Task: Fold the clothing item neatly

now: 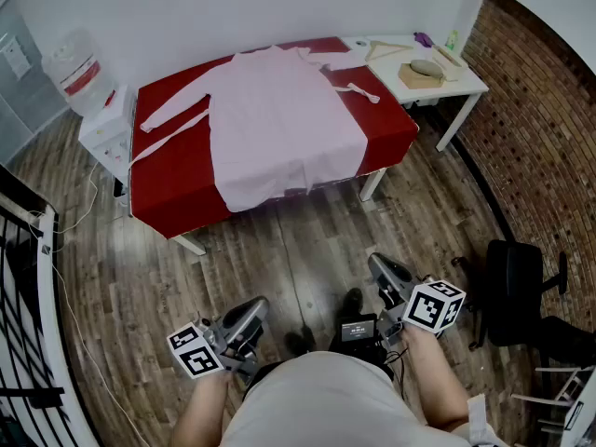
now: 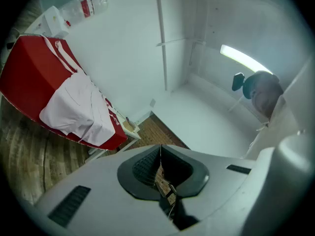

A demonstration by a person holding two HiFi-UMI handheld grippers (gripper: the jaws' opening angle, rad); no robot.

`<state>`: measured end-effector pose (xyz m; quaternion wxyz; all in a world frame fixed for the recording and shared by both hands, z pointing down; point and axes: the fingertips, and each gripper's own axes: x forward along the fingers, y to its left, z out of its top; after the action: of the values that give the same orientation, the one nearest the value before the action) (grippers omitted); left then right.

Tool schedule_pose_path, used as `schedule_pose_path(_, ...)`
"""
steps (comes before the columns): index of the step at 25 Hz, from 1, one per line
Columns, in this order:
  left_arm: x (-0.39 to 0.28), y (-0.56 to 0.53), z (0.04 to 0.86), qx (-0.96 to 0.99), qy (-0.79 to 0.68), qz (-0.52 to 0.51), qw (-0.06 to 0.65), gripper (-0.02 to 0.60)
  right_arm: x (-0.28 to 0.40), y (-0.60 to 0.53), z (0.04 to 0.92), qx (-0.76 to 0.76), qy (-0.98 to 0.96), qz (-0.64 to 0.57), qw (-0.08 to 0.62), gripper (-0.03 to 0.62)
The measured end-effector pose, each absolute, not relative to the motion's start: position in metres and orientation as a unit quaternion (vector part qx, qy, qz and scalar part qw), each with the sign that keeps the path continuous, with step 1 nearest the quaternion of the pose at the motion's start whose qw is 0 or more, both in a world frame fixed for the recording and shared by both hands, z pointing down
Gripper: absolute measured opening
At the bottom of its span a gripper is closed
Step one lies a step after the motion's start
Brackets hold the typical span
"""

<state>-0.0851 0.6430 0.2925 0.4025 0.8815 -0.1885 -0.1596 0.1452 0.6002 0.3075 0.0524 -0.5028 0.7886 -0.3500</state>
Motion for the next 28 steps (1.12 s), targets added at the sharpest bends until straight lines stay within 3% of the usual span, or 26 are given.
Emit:
schedule_pose_path(11,-0.067,0.613,0.297,0.880,-0.196,-0.148,0.407,0.006,0.173,0.576,0.319,-0.515,0.775,-0.363,0.047,0.005)
schedule_pose_path(28,-0.016,0.502,0.291,0.868,-0.258,-0.152,0.396,0.006,0.219,0.432,0.307,-0.467,0.806,-0.363,0.027,0.005)
